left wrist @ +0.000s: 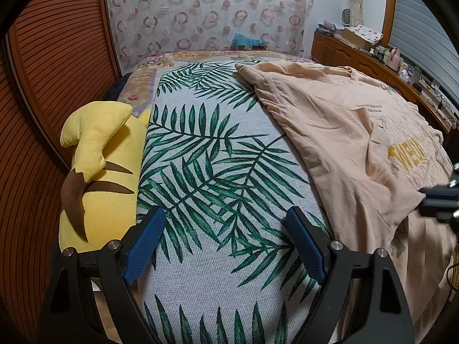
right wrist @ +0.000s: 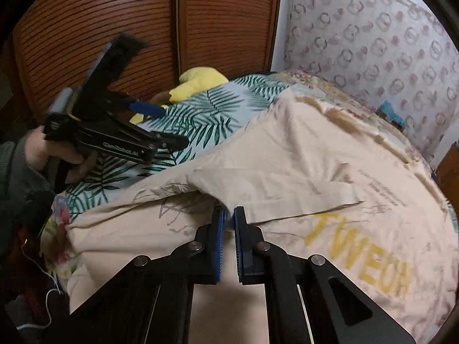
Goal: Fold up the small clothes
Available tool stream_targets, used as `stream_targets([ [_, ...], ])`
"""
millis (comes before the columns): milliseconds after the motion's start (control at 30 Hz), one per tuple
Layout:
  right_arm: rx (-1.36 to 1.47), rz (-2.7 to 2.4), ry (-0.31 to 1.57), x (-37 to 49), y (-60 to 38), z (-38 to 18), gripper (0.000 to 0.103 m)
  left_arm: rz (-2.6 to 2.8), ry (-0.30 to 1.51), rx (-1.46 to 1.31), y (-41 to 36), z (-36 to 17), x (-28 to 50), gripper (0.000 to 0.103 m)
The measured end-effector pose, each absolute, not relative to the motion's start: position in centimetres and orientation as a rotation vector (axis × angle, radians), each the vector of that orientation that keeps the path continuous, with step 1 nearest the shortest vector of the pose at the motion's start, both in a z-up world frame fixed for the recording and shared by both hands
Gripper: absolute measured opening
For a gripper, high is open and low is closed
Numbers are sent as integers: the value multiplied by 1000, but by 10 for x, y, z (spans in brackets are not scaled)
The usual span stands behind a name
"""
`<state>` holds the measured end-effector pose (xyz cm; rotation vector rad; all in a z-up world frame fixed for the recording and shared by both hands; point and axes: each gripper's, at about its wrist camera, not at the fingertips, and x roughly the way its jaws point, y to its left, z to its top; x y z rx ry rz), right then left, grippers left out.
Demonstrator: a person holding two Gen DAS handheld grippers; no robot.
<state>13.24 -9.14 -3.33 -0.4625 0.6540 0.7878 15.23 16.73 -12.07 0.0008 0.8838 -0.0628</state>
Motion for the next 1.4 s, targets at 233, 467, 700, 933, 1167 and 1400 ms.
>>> stream_targets([
  [233,-527,753,670,120,-112,-27,14,-63,883,1,167,-121,152,87],
  [467,-431,714,661,128,-134,-21,35,-55,882,2,168,-120,152,87],
  [700,-297,644,641,134,-182,-15,50,-18,800,-17,168,-99,145,87],
  [933,-188,477,649,147,-265,-14,55,-92,730,-11,119,-68,145,87],
  [1167,-86,311,647,146,-348,-15,55,-199,709,11,50,-57,163,87],
  [1400,-24,211,654,141,-401,-21,55,-270,770,51,-10,-75,183,87],
])
